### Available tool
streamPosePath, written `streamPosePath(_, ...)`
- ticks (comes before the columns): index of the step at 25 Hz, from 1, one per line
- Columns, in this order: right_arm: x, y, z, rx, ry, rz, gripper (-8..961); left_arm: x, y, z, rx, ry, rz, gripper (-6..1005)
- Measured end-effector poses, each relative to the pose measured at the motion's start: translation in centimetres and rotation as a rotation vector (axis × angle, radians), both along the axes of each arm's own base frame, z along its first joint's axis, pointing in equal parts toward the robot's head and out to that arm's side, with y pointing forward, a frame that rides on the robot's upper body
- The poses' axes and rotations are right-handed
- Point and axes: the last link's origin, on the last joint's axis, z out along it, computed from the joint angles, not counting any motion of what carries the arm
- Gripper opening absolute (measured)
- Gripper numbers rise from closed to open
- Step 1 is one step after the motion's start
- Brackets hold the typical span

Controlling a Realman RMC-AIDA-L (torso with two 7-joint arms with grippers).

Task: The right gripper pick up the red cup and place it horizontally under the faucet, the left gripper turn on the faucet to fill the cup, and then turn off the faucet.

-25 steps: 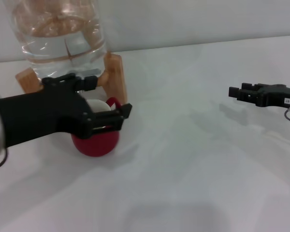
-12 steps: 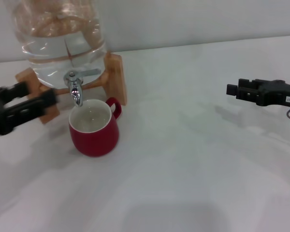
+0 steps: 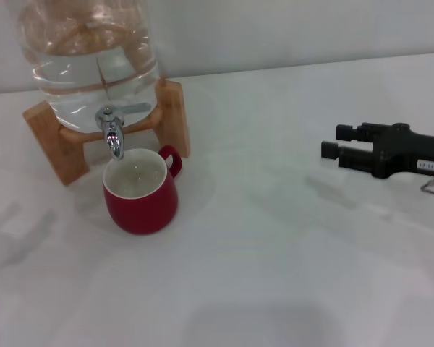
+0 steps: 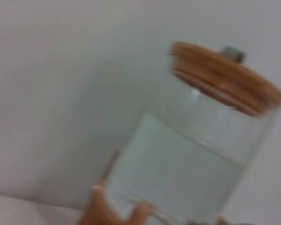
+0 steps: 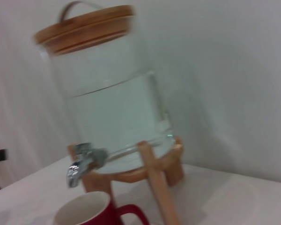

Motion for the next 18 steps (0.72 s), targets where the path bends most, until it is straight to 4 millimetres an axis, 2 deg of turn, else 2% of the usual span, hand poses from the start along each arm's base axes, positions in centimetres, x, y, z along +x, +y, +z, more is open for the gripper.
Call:
streamPosePath(5,-0.2,-0.8,-1.0,0.016,-0.028,0.072,546,-3.0,0.0,-0.4,0.06,-0.014,0.058,876)
streamPosePath(14,0.8,-1.6,-2.1,0.032,-0.041,0.093,546,-3.6,-0.2,-1.3,0.065,0.006,0.048,875)
streamPosePath(18,1.1,-2.0,-1.8,0.062,-0.016,0.093,546,-3.9,-1.0,-1.4,0.058,0.01,0.037,875)
